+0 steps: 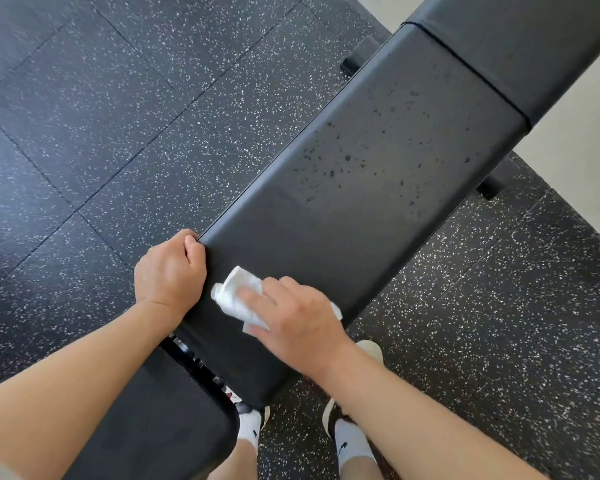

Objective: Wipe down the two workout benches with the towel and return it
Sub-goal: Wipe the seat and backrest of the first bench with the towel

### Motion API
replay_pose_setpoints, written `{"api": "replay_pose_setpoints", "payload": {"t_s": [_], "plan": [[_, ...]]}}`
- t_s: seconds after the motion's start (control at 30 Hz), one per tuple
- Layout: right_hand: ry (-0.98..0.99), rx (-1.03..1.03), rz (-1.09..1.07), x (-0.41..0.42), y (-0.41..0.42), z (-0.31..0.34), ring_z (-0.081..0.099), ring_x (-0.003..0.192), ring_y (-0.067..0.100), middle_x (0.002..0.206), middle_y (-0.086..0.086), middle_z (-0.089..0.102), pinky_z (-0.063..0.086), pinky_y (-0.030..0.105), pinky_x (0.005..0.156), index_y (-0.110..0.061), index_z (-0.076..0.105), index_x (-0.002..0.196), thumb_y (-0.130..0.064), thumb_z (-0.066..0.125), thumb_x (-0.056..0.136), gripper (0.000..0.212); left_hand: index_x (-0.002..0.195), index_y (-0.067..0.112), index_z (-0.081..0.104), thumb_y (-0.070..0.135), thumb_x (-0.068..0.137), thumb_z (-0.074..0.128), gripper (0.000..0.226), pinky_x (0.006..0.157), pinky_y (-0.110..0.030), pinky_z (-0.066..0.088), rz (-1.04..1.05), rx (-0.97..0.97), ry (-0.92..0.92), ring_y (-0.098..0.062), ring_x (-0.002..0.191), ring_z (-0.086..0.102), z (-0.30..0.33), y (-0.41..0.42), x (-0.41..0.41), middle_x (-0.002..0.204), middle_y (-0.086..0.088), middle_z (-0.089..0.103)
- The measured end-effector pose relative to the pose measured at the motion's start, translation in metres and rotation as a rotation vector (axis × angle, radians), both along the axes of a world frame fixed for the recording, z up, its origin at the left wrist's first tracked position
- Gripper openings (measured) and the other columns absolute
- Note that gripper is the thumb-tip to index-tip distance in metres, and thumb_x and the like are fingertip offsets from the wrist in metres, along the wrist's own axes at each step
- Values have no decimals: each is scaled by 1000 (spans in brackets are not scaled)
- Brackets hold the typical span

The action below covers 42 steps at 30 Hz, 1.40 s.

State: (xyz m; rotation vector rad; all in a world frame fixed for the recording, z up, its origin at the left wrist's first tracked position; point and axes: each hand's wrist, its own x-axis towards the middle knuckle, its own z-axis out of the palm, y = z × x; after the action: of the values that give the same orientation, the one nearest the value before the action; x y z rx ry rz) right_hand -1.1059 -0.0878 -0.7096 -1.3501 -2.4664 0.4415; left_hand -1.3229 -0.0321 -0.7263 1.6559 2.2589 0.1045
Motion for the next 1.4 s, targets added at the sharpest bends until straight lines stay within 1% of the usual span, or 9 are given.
{"api": "replay_pose_setpoints", "payload": {"t_s": [0.13,0.33,0.53,0.67,0.77,0.87,0.97,1.23,1.4], "plan": [[-75,166,-213,67,56,-4,55,69,20,84,-5,57,48,32,53,-32,70,125,-42,73,83,44,85,15,56,34,95,24,39,63,-38,32,-7,-1,14,-33,61,42,-1,-1,0,57,7,40],[87,-91,-812,71,103,1,52,70,22,79,-7,47,35,31,56,-29,62,105,-47,47,84,31,82,18,54,36,94,24,36,62,-37,31,6,-10,13,-31,61,41,-4,0,-3,57,9,38],[126,-144,-305,-54,49,9,62,70,26,84,1,63,48,33,50,-23,73,101,-34,94,60,47,73,23,50,37,93,25,34,61,-37,30,25,-16,-28,-28,58,43,-1,0,-2,59,6,46],[51,-58,-95,-40,55,2,64,72,21,84,-2,63,50,33,50,-23,76,107,-42,91,66,48,71,22,46,37,93,25,34,61,-38,30,46,-12,-39,-28,59,43,0,0,-2,59,3,48],[-140,137,-270,7,103,-4,64,74,24,85,-2,63,50,36,52,-29,72,120,-45,74,78,45,76,18,52,36,92,26,36,63,-38,30,45,0,-30,-33,62,44,-1,-1,-2,57,3,46],[-66,4,-656,41,155,-2,61,79,31,88,1,57,38,35,55,-24,68,118,-41,60,85,38,80,16,56,35,93,28,36,64,-37,29,42,8,-21,-33,63,43,-3,-1,-4,56,7,42],[-49,-43,-696,12,159,-1,60,88,32,99,4,60,43,37,60,-22,67,116,-35,65,86,33,79,17,56,35,93,28,36,63,-37,29,43,10,-31,-33,62,42,-4,-1,-4,56,7,41],[-25,111,190,-33,118,3,67,79,23,97,-1,68,53,33,55,-27,73,119,-41,83,78,44,70,21,46,41,92,27,36,60,-37,29,64,-8,-39,-30,60,39,-2,0,-3,57,13,36],[-113,102,-488,34,204,-7,63,90,32,99,3,61,46,39,63,-28,64,125,-42,56,90,38,84,18,59,37,92,28,38,62,-37,29,43,-12,-28,-31,63,42,-4,0,-5,57,11,37]]}}
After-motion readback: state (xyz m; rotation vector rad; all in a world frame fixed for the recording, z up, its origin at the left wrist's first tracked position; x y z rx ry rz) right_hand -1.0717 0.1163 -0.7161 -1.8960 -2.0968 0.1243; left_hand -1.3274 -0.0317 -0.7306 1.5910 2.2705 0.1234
